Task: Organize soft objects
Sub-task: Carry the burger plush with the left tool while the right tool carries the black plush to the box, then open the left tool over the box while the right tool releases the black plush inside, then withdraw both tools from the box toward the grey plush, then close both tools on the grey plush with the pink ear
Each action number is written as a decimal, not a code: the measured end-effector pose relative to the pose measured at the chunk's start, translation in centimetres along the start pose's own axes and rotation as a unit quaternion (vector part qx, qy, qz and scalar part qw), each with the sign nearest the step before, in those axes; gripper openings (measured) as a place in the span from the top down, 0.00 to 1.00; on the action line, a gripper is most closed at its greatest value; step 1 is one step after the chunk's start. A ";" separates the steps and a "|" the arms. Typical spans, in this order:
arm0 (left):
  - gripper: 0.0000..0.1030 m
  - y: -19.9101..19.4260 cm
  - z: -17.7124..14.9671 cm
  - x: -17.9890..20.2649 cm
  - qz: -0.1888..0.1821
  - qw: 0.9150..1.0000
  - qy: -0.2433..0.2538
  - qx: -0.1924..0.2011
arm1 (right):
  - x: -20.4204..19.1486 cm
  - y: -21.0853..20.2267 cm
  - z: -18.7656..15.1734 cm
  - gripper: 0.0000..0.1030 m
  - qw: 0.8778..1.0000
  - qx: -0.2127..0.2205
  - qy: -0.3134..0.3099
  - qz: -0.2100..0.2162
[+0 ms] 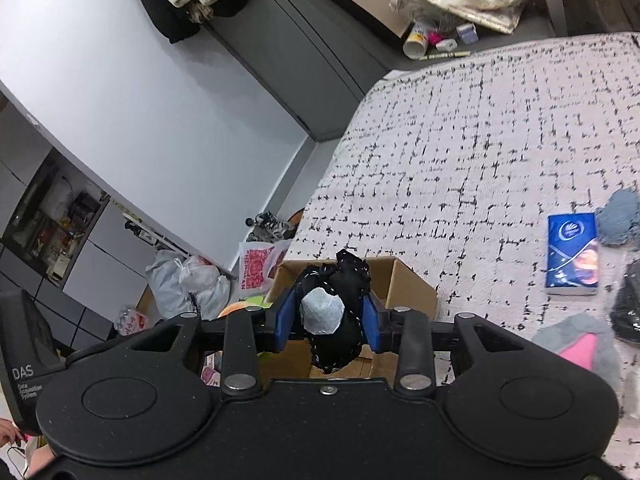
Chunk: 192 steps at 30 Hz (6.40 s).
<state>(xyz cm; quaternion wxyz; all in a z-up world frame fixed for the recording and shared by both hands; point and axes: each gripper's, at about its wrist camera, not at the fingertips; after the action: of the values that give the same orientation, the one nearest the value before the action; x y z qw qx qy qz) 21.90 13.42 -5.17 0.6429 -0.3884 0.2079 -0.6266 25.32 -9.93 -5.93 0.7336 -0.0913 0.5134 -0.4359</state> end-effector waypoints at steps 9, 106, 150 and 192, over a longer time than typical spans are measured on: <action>0.61 4.6 1.2 -1.2 -0.010 0.999 0.000 -0.030 | 0.6 4.0 0.0 0.65 1.000 -0.027 -0.001 -0.009; 0.01 -11.1 -7.9 15.1 0.037 0.995 0.079 0.047 | 11.6 -18.7 0.0 0.00 0.992 0.049 0.034 -0.109; 0.56 3.5 -9.3 21.0 -0.076 0.985 0.130 -0.084 | 17.8 -11.3 0.0 0.61 0.965 -0.005 0.239 -0.106; 0.65 5.8 -8.8 11.1 -0.056 0.996 0.005 -0.071 | 13.0 -3.1 -1.5 0.57 0.980 -0.058 0.158 -0.103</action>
<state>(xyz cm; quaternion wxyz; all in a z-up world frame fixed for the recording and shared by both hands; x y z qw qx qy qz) 20.46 0.08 -12.51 0.5764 -0.4409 0.2327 -0.6475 23.54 -20.86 -13.54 0.5881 -0.1160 0.6347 -0.4878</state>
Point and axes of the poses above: each gripper's, at about its wrist camera, not at the fingertips, and y roughly the way its jaws point, x to its right, z to its top, and after that the axes turned 7 degrees about y, right-handed
